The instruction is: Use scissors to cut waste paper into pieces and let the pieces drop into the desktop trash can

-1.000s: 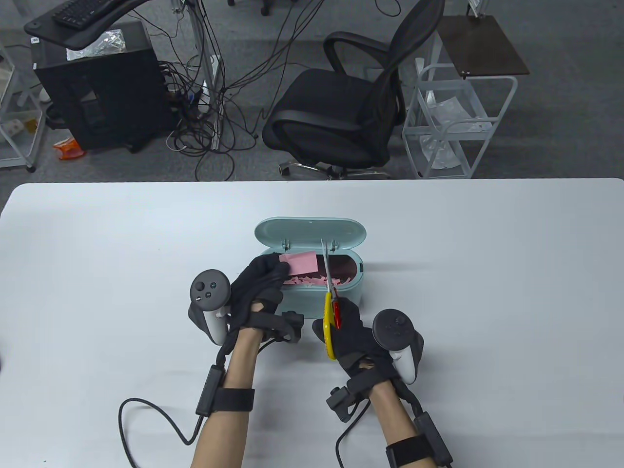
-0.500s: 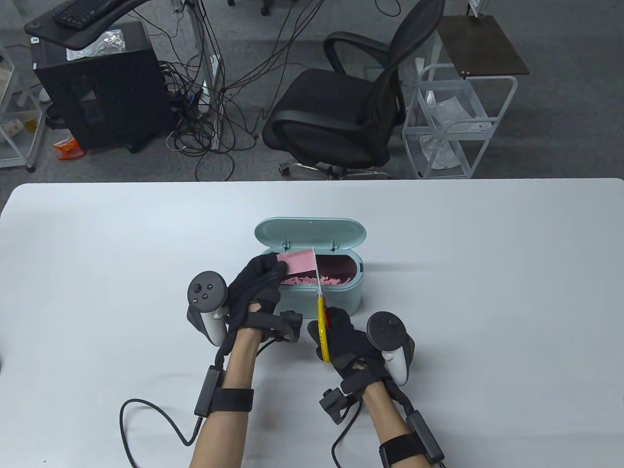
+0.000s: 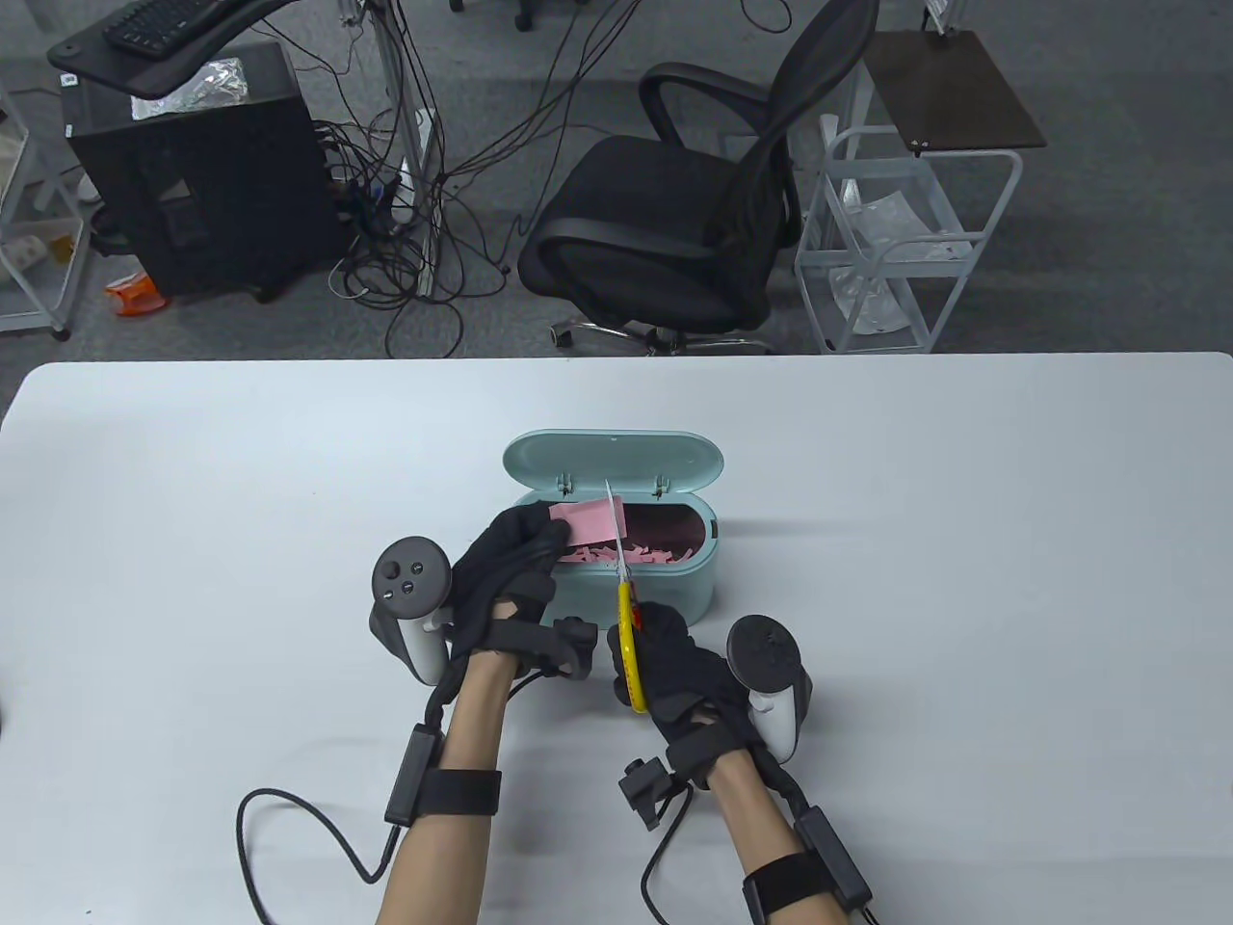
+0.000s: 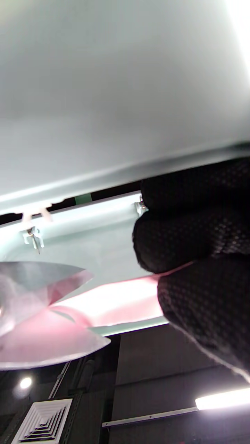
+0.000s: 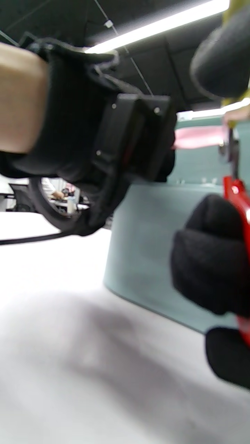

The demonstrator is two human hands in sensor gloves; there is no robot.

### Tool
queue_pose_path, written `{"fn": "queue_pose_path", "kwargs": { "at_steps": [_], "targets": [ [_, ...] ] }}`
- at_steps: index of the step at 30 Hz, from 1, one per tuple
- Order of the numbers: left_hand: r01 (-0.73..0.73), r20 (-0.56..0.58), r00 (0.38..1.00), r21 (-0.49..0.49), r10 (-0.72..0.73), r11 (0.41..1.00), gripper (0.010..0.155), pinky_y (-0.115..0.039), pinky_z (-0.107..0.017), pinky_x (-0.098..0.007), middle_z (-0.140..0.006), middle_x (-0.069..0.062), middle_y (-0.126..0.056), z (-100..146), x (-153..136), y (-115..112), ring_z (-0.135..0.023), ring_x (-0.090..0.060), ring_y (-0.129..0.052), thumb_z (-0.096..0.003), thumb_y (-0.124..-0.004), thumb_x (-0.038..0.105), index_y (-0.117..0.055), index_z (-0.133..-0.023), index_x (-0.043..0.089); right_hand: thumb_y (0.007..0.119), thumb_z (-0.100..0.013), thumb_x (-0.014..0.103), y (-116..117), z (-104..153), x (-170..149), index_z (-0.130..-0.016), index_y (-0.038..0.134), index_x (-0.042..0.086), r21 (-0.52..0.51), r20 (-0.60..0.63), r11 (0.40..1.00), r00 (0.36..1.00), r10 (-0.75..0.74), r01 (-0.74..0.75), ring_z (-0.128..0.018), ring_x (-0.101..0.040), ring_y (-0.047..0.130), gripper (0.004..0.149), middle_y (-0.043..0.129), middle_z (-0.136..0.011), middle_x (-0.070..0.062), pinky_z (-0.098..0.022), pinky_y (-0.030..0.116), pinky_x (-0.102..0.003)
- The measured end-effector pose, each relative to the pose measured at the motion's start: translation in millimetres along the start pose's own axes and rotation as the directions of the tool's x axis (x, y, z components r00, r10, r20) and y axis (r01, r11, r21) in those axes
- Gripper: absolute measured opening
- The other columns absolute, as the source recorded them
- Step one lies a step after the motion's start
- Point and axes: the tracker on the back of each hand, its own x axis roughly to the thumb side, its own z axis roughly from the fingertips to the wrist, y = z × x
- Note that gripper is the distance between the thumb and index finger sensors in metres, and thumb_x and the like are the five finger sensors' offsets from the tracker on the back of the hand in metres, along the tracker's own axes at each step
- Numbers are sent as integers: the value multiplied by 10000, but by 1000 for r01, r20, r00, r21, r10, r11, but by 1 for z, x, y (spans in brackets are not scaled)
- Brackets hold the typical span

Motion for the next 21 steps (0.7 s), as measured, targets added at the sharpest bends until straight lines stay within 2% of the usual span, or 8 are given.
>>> {"fn": "queue_pose_path", "kwargs": {
  "at_steps": [5,13,17,21],
  "targets": [
    [6,7,1000,-1,-6,1000,403,-443,-714,-698,-646,61,-1055,0,0,0,-664,-219,-1037,-393,-906,388,-916,-762,225,692,-407,655,1,-1,0,-970,447,58,4,7,1000,1000,-25,25,-437,-231,950,857,857,-686,-24,-622,703,-613],
    [9,14,1000,-8,-9,1000,404,-441,-716,-695,-657,56,-1053,0,-1,-1,-670,-223,-1032,-401,-892,379,-912,-774,223,759,-401,524,-4,-2,3,-913,531,28,-53,34,999,999,4,-2,-301,-152,991,748,919,-576,35,-590,791,-545],
    [18,19,1000,-7,-17,1000,404,-446,-717,-693,-657,54,-1052,0,-1,-1,-667,-221,-1033,-403,-887,377,-909,-776,224,768,-398,543,-4,-2,2,-911,550,47,-55,41,998,999,-16,18,-281,-140,994,746,930,-560,50,-580,805,-526],
    [34,31,999,-26,-33,999,403,-446,-717,-694,-656,52,-1052,-1,0,0,-666,-224,-1033,-402,-889,371,-911,-775,222,755,-386,627,-4,-2,5,-943,507,62,-19,28,1000,1000,6,-5,-343,-168,977,832,901,-613,37,-601,736,-572]
  ]
}}
